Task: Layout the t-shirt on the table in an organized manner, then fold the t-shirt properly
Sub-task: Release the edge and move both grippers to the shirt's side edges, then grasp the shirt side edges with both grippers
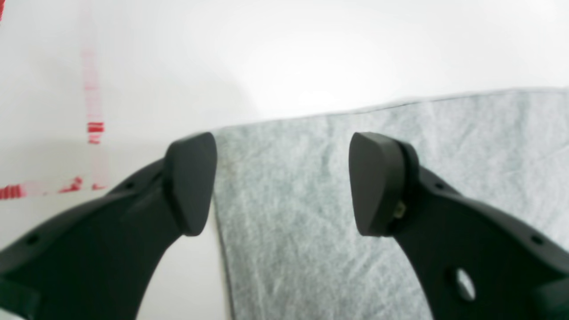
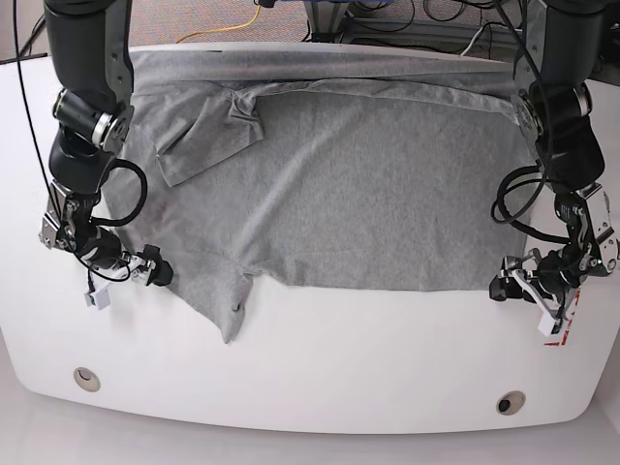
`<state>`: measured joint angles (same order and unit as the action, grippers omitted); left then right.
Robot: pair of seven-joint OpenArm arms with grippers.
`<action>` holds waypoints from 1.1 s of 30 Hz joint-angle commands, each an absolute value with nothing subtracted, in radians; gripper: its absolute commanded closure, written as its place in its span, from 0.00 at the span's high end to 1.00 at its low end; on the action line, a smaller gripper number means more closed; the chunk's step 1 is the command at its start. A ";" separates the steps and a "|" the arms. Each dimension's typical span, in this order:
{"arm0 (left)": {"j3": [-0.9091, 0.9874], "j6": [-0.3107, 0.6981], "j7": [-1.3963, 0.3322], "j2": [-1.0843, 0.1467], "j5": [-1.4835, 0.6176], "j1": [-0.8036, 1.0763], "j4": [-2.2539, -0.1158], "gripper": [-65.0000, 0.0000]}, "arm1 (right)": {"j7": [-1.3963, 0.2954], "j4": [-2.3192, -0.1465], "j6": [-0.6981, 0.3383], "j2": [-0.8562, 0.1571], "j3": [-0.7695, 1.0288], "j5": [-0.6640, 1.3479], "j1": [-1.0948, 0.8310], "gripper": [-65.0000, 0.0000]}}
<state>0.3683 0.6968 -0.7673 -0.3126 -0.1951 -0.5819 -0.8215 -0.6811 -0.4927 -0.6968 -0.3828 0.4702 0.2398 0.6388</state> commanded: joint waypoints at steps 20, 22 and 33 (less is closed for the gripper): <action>0.371 0.698 -0.746 -0.349 -0.213 -0.591 -0.835 0.67 | -0.700 -0.504 -0.698 -0.352 0.470 0.232 0.659 0.40; 0.371 0.698 -0.746 -0.349 -0.213 -0.591 -0.835 0.67 | -0.690 -0.504 -0.698 -0.352 0.469 0.232 0.661 0.22; 0.371 0.698 -0.742 -0.343 -0.213 -0.599 -0.816 0.68 | -0.668 -0.506 -0.698 -0.337 0.467 0.196 0.661 0.04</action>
<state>0.3702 0.6964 -0.7650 -0.3305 -0.1947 -0.5644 -0.8173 -0.6796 -0.4908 -0.6960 -0.3351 0.4690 0.1947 0.6308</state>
